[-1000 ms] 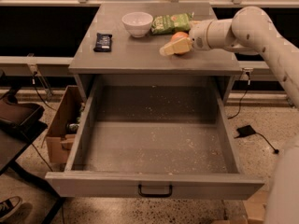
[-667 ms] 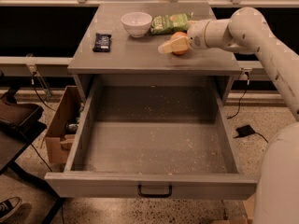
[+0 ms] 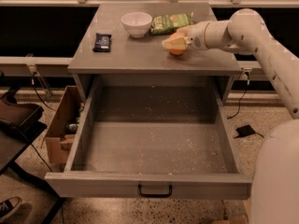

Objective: Place orange into top drawer

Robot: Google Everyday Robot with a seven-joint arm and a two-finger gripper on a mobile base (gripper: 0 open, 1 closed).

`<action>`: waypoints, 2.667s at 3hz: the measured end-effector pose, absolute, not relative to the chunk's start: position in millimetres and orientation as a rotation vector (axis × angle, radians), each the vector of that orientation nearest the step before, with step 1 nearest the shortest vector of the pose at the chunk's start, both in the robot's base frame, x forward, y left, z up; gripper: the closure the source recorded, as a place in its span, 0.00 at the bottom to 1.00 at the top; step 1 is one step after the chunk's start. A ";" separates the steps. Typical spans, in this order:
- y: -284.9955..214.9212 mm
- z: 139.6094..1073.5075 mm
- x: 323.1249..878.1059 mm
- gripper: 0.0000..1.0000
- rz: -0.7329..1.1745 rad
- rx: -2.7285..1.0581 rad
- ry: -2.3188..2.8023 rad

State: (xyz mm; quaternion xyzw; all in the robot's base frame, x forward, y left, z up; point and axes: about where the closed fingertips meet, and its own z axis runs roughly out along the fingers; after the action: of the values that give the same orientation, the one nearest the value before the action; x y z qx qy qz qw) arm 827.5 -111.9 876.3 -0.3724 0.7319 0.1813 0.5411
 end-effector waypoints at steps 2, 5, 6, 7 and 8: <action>-111.8 876.3 827.5 1.00 0.431 -0.885 1.739; -108.4 867.4 829.3 0.00 0.413 -0.909 1.791; -108.1 863.8 829.7 0.19 0.404 -0.923 1.813; -108.1 863.5 829.8 0.42 0.404 -0.923 1.814; -108.1 863.5 829.8 0.65 0.404 -0.923 1.814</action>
Offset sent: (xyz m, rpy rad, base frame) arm 0.0000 0.0000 0.0000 0.0000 0.0000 0.0000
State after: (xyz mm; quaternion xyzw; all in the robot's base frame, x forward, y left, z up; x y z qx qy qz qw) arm 829.8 -108.1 863.5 -0.3831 0.7529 0.1677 0.5082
